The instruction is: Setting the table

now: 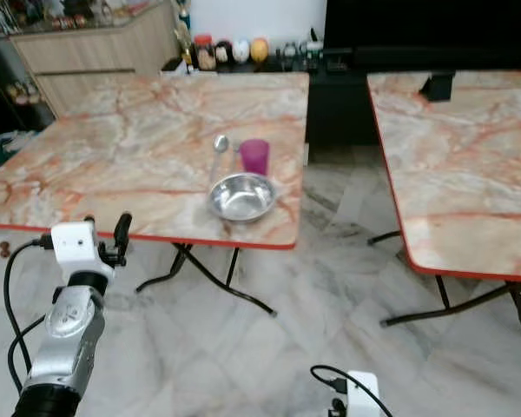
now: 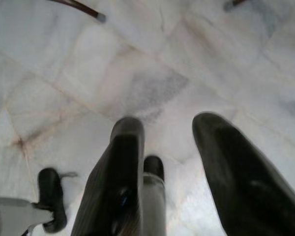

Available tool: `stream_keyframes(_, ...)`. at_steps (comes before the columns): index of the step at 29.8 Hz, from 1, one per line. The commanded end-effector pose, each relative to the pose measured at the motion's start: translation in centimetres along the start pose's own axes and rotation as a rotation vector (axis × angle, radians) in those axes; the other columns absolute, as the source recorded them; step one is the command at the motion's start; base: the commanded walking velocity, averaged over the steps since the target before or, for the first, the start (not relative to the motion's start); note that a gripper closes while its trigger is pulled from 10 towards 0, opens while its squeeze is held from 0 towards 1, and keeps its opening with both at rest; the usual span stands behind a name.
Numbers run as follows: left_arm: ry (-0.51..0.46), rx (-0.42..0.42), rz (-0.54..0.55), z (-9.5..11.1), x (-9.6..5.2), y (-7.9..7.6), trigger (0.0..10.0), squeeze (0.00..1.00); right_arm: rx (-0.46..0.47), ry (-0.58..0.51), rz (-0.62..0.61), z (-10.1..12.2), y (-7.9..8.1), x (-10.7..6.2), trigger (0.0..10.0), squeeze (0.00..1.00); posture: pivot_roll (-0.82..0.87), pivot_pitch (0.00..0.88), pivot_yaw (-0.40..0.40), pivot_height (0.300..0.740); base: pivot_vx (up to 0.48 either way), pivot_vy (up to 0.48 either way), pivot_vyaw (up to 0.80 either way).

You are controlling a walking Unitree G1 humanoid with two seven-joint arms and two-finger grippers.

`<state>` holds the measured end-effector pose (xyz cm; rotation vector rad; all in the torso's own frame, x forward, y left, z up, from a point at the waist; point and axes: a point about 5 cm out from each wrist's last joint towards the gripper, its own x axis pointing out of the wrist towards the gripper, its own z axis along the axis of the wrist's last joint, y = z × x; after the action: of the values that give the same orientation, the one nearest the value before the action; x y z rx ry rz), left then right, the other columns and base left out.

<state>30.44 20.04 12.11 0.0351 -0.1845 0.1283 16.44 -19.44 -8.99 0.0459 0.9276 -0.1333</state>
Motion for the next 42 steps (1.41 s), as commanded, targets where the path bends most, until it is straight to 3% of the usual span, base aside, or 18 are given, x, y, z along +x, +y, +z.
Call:
stream_keyframes(1, 0.017, 0.020, 0.033, -0.3, -0.3, 0.9, 10.0, 0.00, 0.011, 0.001, 0.020, 0.1, 0.8, 0.1, 10.0, 0.00, -0.03, 0.000, 0.063, 0.740, 0.000, 0.000, 0.00)
stream_keyframes(5, 0.029, 0.055, 0.043, -0.7, -0.7, 1.3, 10.0, 0.00, 0.016, 0.000, 0.014, 0.1, 0.8, 0.1, 10.0, 0.00, -0.03, 0.000, 0.063, 0.740, 0.000, 0.000, 0.00)
stream_keyframes(16, 0.154, 0.184, 0.195, -4.0, -3.3, 5.2, 10.0, 0.00, 0.030, 0.002, 0.002, 0.1, 0.8, 0.1, 10.0, 0.00, -0.03, 0.000, 0.067, 0.740, 0.000, 0.000, 0.00)
stream_keyframes(22, 0.362, 0.252, 0.124, -8.1, -5.5, 5.4, 10.0, 0.00, 0.031, 0.001, -0.001, 0.1, 0.8, 0.1, 10.0, 0.00, -0.03, 0.000, 0.069, 0.740, 0.000, 0.000, 0.00)
stream_keyframes(30, 0.731, 0.204, -0.070, -13.9, -9.8, 3.6, 10.0, 0.00, 0.027, 0.000, -0.004, 0.2, 0.8, 0.1, 10.0, 0.00, -0.03, 0.000, 0.066, 0.740, 0.000, 0.000, 0.00)
stream_keyframes(33, 0.825, 0.194, -0.100, -15.0, -11.1, 3.4, 10.0, 0.00, 0.030, -0.018, -0.006, 0.3, 0.8, 0.1, 10.0, 0.00, -0.03, 0.000, 0.066, 0.740, 0.000, 0.000, 0.00)
stream_keyframes(36, 0.853, 0.180, -0.083, -15.3, -11.6, 3.6, 10.0, 0.00, 0.029, -0.029, -0.006, 0.4, 0.7, 0.1, 10.0, 0.00, -0.03, 0.000, 0.065, 0.740, 0.000, 0.000, 0.00)
stream_keyframes(42, 0.978, 0.158, -0.069, -16.5, -14.0, 4.1, 10.0, 0.00, -0.075, -0.124, 0.020, 1.5, 0.8, 0.0, 10.0, 0.00, -0.04, 0.000, 0.063, 0.740, 0.000, 0.000, 0.00)
